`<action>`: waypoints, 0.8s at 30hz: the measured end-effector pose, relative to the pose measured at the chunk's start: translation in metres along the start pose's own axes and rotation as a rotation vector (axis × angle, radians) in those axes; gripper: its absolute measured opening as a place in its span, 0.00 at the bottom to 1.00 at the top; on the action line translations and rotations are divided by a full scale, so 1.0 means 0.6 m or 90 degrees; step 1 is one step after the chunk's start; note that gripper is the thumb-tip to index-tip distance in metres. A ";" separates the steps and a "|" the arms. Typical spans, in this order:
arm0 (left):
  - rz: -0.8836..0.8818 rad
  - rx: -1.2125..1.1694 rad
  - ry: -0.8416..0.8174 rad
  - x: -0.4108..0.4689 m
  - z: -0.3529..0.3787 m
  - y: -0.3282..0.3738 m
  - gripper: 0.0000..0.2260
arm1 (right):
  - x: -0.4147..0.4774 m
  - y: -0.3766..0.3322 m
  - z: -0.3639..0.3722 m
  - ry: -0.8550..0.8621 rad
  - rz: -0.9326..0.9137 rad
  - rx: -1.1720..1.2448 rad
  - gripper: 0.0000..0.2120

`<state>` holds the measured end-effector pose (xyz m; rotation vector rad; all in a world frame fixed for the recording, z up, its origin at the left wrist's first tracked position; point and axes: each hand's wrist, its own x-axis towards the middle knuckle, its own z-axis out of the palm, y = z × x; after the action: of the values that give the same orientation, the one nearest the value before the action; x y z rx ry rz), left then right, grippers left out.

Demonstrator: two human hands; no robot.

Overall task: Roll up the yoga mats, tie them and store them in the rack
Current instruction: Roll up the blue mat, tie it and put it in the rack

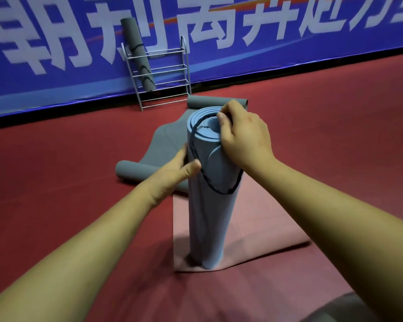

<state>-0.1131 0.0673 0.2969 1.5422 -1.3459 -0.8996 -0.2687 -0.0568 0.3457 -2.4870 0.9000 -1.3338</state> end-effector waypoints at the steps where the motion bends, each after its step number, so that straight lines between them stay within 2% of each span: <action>1: 0.015 0.003 -0.003 -0.005 0.005 0.005 0.49 | 0.000 -0.002 0.000 -0.003 0.003 -0.009 0.09; 2: 0.026 0.000 0.001 -0.008 0.017 0.020 0.48 | 0.001 -0.004 -0.002 -0.006 0.009 -0.015 0.10; 7: 0.051 0.044 0.084 0.009 0.048 0.037 0.58 | -0.005 -0.002 -0.015 -0.006 0.021 0.002 0.09; 8: 0.054 0.047 0.135 0.017 0.060 0.039 0.57 | -0.009 -0.007 -0.015 -0.001 0.013 0.010 0.09; 11: 0.131 0.041 0.322 0.025 0.091 0.052 0.42 | -0.022 -0.021 -0.016 0.001 -0.004 0.033 0.09; 12: 0.129 0.044 0.348 0.029 0.096 0.055 0.42 | -0.024 -0.022 -0.019 -0.004 0.005 0.039 0.09; 14: 0.092 0.057 0.357 0.037 0.097 0.049 0.53 | -0.023 -0.016 -0.029 -0.020 0.034 0.056 0.09; 15: 0.086 0.061 0.353 0.038 0.096 0.045 0.55 | -0.021 -0.013 -0.033 -0.030 0.040 0.066 0.08; 17: 0.078 0.073 0.352 0.035 0.094 0.034 0.53 | -0.015 -0.007 -0.044 -0.075 0.043 0.110 0.07; 19: 0.092 0.078 0.346 0.023 0.092 0.031 0.49 | -0.001 0.000 -0.058 -0.113 0.061 0.216 0.05; 21: 0.119 0.078 0.304 0.011 0.091 0.032 0.48 | 0.018 0.009 -0.078 -0.110 0.085 0.295 0.05; 24: 0.131 0.082 0.237 -0.004 0.100 0.038 0.49 | 0.043 0.023 -0.104 -0.137 0.123 0.297 0.05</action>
<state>-0.1770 0.0601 0.2970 1.5432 -1.2774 -0.3813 -0.3141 -0.0756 0.3941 -2.0755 0.6684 -1.0453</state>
